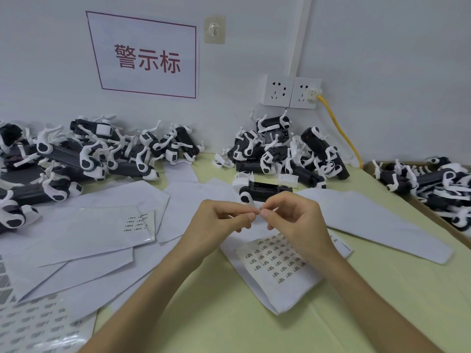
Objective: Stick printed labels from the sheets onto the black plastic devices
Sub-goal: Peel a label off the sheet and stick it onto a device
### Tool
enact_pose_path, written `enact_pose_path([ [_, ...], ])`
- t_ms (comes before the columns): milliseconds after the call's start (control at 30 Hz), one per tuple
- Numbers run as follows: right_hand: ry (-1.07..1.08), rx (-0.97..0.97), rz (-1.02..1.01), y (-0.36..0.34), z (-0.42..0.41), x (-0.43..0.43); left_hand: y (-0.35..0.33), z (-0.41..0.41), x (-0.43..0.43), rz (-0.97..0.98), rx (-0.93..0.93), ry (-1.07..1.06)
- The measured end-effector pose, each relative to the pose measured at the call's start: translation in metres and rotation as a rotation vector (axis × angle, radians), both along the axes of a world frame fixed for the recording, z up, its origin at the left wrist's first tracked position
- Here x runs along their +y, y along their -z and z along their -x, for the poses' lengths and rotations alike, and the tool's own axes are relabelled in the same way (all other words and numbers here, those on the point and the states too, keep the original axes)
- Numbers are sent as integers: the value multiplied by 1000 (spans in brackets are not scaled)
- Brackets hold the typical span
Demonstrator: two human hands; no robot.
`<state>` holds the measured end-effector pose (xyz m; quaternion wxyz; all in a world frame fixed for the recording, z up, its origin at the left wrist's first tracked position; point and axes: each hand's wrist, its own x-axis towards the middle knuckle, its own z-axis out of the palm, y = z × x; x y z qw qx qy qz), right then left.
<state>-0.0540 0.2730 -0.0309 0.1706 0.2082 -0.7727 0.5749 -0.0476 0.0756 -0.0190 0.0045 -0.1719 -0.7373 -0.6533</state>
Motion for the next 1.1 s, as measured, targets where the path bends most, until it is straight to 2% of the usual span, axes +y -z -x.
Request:
enact_pose_path([
  [133,37,23,-54,0,-1,1,3,1,1,53,-1,-28],
  [300,266,76,94,-4,5,7,6,4,-1,145,-3,-149],
  [433,453,-67,-89,2,19,28,4,4,-1,123,7,-171],
  [567,347,-246,-150,10,30,36,5,4,1,171,34,-203],
  [633,302,-245,-150,12,30,34,6,4,1,202,61,-231],
  [800,291,-44,-128,9,23,24,10,5,0,361,209,-316],
  [900,196,127,-191,7,14,17,10,8,-2,498,305,-345],
  [1000,67,209,-211,6,4,4,13,10,-2,709,449,-369],
  [1100,7,254,-181,5,-1,-5,16,13,-3,675,571,-435],
])
